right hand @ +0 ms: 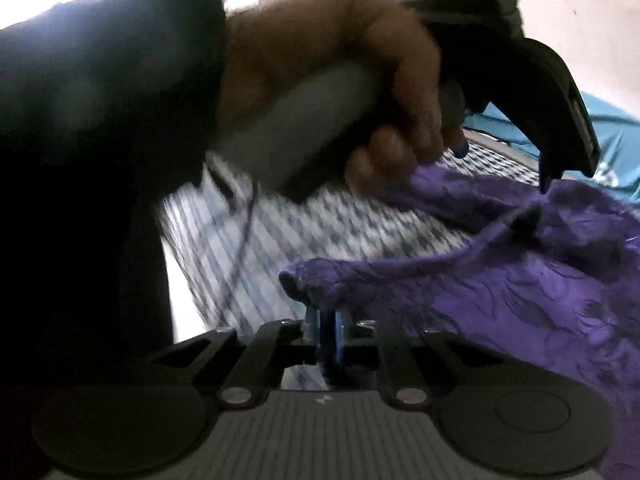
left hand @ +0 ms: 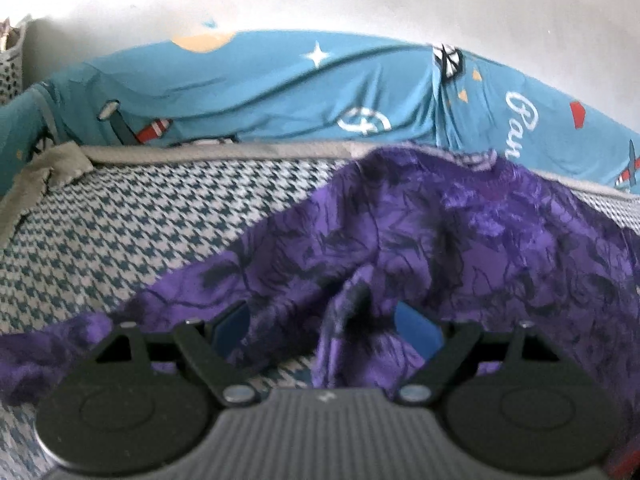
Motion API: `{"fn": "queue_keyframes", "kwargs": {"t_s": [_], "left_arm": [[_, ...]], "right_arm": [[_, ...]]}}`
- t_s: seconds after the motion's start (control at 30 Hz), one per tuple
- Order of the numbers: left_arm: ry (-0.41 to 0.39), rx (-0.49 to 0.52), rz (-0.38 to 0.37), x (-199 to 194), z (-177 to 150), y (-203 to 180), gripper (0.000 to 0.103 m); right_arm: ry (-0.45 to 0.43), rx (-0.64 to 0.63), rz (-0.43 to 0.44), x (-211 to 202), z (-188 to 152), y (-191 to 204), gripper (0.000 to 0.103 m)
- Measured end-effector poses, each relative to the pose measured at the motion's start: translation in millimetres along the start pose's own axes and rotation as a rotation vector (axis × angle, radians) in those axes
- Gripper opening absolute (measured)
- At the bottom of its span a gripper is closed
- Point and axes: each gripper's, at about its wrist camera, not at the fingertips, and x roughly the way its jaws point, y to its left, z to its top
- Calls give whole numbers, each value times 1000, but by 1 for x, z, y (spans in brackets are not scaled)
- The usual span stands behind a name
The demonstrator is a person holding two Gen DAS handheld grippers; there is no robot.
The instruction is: Fold clothes
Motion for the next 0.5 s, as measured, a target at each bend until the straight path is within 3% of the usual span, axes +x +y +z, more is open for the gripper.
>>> {"fn": "queue_keyframes", "kwargs": {"t_s": [0.1, 0.27, 0.5], "left_arm": [[-28, -26, 14, -9, 7, 10, 84], [-46, -104, 24, -14, 13, 29, 86], [-18, -56, 32, -8, 5, 18, 89]], "right_arm": [[-35, 66, 39, 2, 12, -2, 7], [-30, 96, 7, 12, 11, -2, 11], [19, 180, 45, -16, -5, -12, 17]]}}
